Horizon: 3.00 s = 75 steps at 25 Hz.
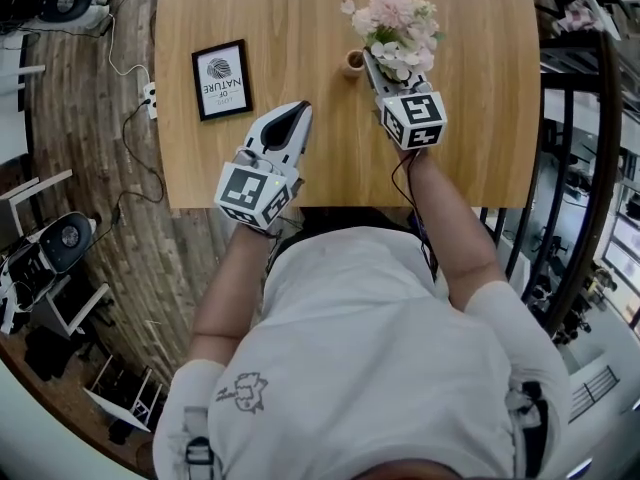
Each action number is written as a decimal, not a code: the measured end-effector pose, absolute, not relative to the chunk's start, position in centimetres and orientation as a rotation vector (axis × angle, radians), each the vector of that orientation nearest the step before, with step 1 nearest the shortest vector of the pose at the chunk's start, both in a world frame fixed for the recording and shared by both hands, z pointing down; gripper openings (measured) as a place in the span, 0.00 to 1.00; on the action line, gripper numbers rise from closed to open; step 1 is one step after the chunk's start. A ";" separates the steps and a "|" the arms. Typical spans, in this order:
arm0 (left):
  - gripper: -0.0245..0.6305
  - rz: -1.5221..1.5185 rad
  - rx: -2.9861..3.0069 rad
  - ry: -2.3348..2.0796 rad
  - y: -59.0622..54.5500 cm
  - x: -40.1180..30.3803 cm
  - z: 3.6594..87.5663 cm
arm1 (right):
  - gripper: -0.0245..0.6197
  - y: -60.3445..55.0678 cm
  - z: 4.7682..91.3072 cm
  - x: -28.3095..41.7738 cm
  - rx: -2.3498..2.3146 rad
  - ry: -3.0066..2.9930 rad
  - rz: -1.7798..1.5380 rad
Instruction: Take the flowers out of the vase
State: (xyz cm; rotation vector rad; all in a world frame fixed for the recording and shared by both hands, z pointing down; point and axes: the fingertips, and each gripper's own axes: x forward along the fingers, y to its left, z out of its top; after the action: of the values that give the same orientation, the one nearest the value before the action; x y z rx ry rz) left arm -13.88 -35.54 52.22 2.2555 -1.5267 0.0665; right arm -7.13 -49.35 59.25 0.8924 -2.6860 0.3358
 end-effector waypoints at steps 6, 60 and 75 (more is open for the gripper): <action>0.04 0.043 2.290 -1.545 -33.1 -14.5 50.3 | 0.15 -47.7 54.7 -7.4 0.923 -2.729 0.210; 0.04 0.031 2.378 -1.661 -9.1 -2.9 41.9 | 0.15 -15.1 43.1 10.2 0.653 -2.902 0.085; 0.04 0.053 2.391 -1.631 -2.3 -4.8 42.2 | 0.15 -8.1 42.6 10.8 0.695 -2.915 0.104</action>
State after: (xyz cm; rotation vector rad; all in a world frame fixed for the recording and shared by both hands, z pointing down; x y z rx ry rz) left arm -4.82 -2.34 42.19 2.3905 -1.6314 0.0530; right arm 10.83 -8.13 42.55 0.6952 -2.9145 0.1035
